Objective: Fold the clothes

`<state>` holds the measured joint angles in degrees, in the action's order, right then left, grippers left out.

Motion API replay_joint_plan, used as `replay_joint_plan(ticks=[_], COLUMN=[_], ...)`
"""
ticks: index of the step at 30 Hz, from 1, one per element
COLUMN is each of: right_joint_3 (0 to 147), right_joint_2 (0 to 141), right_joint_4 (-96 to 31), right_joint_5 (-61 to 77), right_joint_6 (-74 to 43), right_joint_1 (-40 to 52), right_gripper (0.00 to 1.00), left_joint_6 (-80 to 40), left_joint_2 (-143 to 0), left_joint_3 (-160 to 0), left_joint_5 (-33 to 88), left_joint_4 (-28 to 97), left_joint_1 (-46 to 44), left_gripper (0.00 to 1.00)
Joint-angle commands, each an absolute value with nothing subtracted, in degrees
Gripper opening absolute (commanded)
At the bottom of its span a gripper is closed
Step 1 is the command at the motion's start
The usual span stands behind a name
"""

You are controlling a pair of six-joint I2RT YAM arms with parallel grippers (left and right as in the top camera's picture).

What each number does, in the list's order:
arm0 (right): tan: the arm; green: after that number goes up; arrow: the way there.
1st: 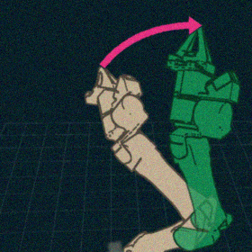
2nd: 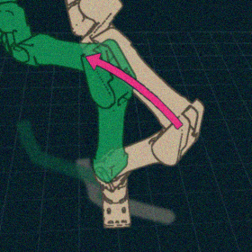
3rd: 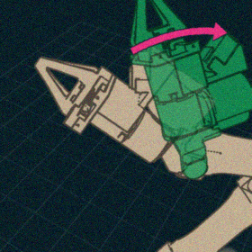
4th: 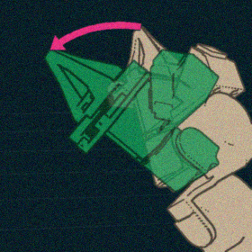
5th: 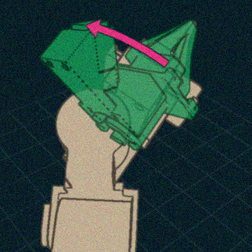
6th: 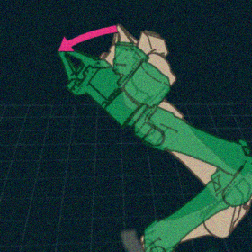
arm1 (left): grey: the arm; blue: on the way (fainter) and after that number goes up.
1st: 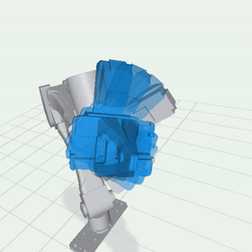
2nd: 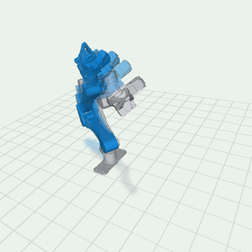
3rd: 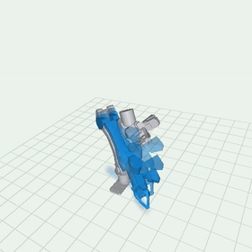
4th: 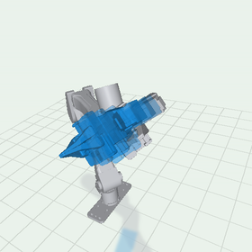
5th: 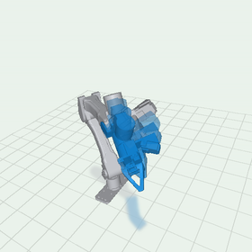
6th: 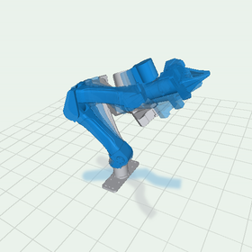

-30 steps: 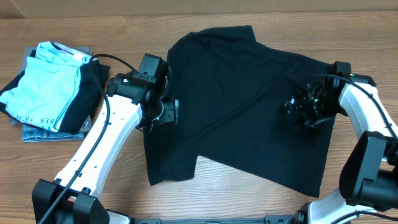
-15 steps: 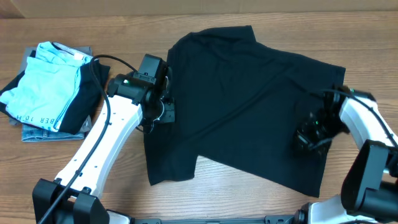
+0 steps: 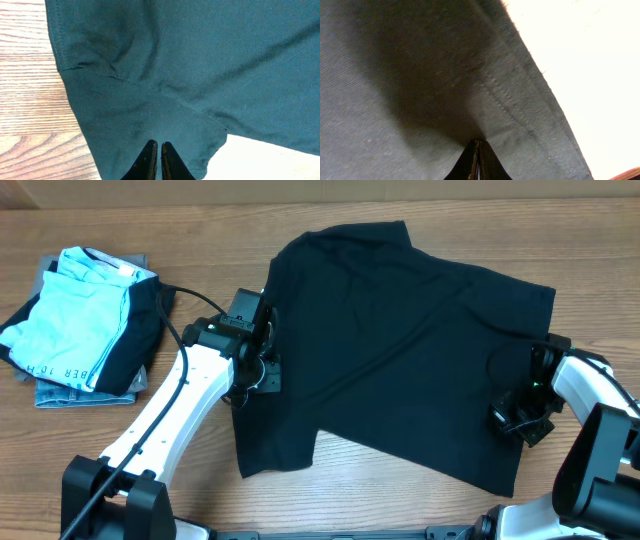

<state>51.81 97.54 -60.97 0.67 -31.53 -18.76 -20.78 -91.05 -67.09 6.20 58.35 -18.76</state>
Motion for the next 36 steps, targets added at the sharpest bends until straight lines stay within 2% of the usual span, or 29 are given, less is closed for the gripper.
replay_joint_plan(ticks=[1,15,26,31,36], right_joint_3=[51.2,51.05,51.59,56.99,68.71], right_joint_2=[97.6,103.07,103.07,103.07,103.04], right_joint_4=[-60.03,-55.37,-46.11,-45.12,-53.43], right_joint_5=[-1.93,-10.96,-7.38,-7.44,-0.99], right_joint_6=[-33.08,-36.71,-34.72,-34.61,-33.21], right_joint_1=[-18.94,-21.61,-37.63,-37.56,-37.52], right_gripper=[0.04,0.04,0.04,0.04,0.05], left_joint_6=[-19.2,-19.2,-19.25,-19.22,-19.25], left_joint_2=[-91.29,-91.29,-91.29,-91.29,-91.26], left_joint_3=[-66.67,-66.67,-66.67,-66.67,-67.92], left_joint_5=[3.51,2.33,2.35,2.35,2.48], left_joint_4=[58.24,58.57,58.13,57.45,57.34], left_joint_1=[-18.87,-18.74,-18.74,-18.76,-18.76], left_gripper=[0.09,0.13,0.12,0.11,0.07])
